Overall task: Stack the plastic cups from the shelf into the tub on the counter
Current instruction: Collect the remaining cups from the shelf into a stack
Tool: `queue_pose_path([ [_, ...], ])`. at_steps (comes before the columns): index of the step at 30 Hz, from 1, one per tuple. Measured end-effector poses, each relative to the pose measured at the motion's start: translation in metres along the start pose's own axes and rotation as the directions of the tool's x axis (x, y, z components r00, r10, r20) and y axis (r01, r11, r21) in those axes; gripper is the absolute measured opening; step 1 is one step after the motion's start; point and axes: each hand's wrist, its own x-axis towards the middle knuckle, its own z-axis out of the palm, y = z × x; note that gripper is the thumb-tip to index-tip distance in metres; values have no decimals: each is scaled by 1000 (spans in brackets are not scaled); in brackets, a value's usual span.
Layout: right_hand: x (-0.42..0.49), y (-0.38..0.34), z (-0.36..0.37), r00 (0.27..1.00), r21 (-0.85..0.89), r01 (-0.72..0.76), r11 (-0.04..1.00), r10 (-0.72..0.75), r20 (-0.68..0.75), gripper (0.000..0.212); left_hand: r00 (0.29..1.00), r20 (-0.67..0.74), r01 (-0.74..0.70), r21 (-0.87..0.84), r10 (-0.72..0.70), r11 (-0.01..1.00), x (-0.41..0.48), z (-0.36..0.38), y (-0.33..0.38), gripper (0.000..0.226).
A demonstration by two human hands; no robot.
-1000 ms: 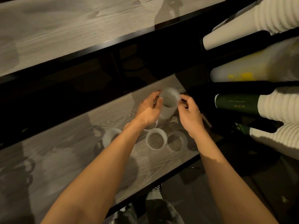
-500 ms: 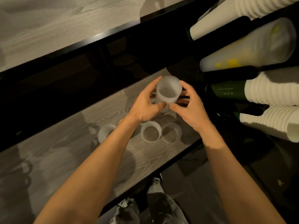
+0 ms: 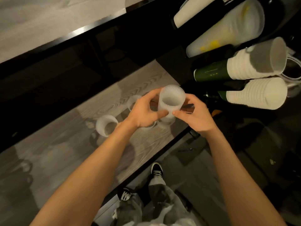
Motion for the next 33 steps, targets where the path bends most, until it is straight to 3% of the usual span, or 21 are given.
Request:
queue_pose_path([
  [12, -20, 15, -1, 999, -5, -30, 1000, 31, 29, 52, 997, 78, 14, 55, -18, 998, -11, 10, -8, 74],
  [17, -19, 25, 10, 998, -44, -53, 998, 55, 26, 62, 998, 55, 35, 122, -42, 992, -13, 20, -16, 76],
  [21, -13, 22, 15, 997, 23, -68, 997, 67, 30, 64, 997, 46, 60, 104, -65, 993, -10, 20, -13, 75],
  [28, 7, -26, 9, 993, 14, 121, 993, -120, -11, 56, 993, -116, -10, -25, 7, 1000, -1, -13, 17, 74],
  [33, 29, -52, 33, 986, 61, 150, 987, -153, 63, 58, 973, -231, -11, -13, 8, 1000, -6, -45, 18, 79],
])
